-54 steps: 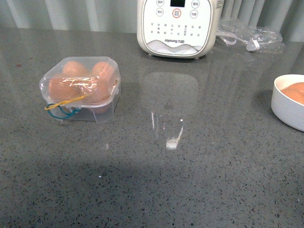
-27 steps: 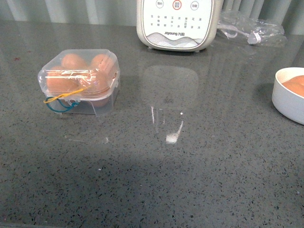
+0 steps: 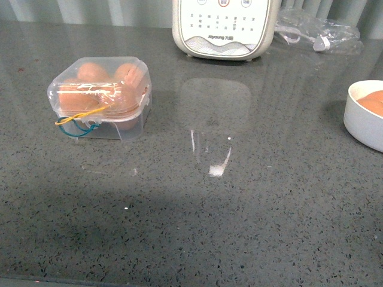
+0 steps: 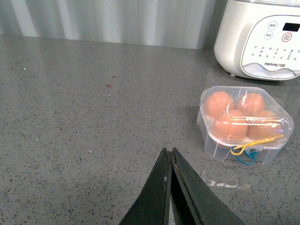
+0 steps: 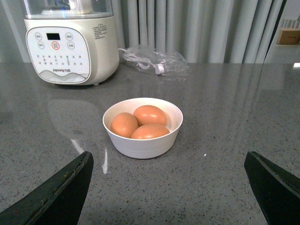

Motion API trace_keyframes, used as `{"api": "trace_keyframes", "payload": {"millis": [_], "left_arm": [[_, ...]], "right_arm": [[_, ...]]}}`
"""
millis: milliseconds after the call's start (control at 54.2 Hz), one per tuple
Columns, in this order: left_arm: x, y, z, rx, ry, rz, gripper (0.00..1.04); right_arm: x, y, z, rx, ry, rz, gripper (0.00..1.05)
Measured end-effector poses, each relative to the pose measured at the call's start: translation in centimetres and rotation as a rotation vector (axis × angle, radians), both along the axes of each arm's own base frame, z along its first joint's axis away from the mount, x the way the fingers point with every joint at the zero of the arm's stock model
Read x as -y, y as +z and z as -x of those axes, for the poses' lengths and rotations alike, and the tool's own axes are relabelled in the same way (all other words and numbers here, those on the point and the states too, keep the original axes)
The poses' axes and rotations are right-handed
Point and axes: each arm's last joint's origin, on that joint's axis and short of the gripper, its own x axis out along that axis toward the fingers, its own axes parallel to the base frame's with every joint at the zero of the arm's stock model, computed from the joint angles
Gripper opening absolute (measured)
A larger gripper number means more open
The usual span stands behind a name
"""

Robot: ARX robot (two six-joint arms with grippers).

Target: Put egg into box

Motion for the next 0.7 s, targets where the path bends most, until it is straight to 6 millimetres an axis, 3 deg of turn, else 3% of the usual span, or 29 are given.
{"api": "trace_keyframes", "payload": {"millis": [276,700], "left_arm": [[0.0,-0.9,1.2,0.005,0.000,0.000,0.04],[0.0,-0.5,2.5,0.035,0.000,-0.001,0.04]], "right_arm": [[0.0,0.0,0.0,0.000,0.000,0.000,0.98],[0.0,0.0,0.0,0.000,0.000,0.000,0.98]]}}
